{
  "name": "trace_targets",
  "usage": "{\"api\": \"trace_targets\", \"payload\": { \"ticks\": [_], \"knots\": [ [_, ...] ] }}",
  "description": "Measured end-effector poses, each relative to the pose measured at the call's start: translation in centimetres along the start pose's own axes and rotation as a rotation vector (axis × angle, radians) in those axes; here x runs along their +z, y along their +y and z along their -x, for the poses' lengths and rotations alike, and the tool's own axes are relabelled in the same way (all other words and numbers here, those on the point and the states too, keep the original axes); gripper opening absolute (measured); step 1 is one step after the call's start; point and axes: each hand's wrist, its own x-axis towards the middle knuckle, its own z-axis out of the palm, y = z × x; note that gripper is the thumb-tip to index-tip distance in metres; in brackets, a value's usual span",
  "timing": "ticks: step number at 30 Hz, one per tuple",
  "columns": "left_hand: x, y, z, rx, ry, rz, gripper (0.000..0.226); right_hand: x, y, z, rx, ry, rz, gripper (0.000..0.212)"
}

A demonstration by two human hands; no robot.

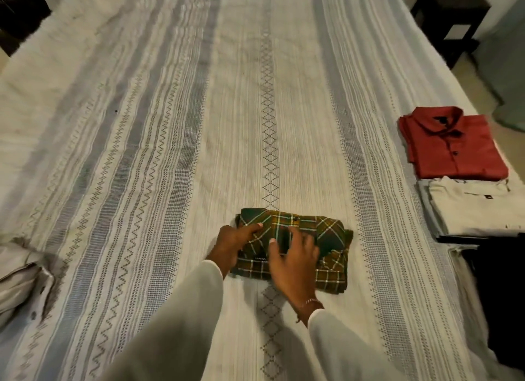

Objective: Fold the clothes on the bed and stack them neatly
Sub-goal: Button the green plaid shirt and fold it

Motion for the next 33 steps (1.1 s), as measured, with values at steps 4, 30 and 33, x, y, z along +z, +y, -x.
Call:
{"api": "trace_targets", "payload": {
  "ticks": [4, 30, 33],
  "knots": [
    [-0.6, 1.9, 2.9, 0.17, -0.248, 0.095, 0.042, -0.8, -2.9, -0.1, 0.104, -0.14, -0.116, 0.094],
    [5.1, -4.9, 3.3, 0.297, -0.117, -0.458, 0.019, -14.4, 20.8, -3.0, 0.413, 0.021, -0.323, 0.057],
    [6.4, -4.9, 3.5, 0.376, -0.08, -0.385, 0.024, -14.1, 21.6, -3.6, 0.164, 0.069, -0.045, 0.055]
  ]
}}
